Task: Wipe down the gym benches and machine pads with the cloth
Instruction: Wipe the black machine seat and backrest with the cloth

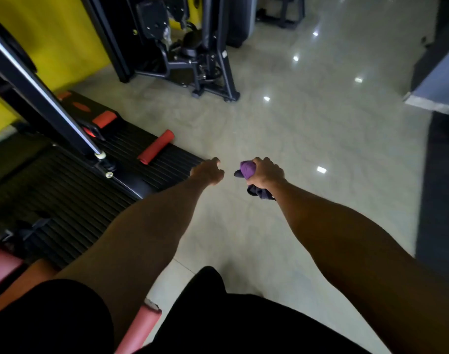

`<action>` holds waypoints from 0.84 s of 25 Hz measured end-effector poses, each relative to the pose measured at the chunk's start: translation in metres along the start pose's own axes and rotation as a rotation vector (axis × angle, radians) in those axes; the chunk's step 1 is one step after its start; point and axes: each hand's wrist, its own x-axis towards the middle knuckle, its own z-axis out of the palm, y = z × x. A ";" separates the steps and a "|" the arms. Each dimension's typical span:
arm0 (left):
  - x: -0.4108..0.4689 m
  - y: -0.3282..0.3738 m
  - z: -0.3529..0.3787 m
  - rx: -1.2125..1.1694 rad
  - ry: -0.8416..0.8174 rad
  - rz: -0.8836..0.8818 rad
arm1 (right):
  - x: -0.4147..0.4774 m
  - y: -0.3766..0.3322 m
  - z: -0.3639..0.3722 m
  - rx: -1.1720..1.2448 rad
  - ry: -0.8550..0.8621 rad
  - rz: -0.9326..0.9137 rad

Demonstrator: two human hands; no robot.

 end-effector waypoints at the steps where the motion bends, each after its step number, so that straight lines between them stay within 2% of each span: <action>1: 0.017 -0.001 -0.006 0.005 0.010 -0.024 | 0.025 -0.006 -0.007 -0.018 -0.011 -0.027; 12: 0.253 -0.024 -0.128 -0.040 0.087 -0.122 | 0.275 -0.100 -0.090 -0.118 0.010 -0.168; 21: 0.438 -0.035 -0.224 -0.058 0.161 -0.200 | 0.504 -0.162 -0.154 -0.099 0.019 -0.302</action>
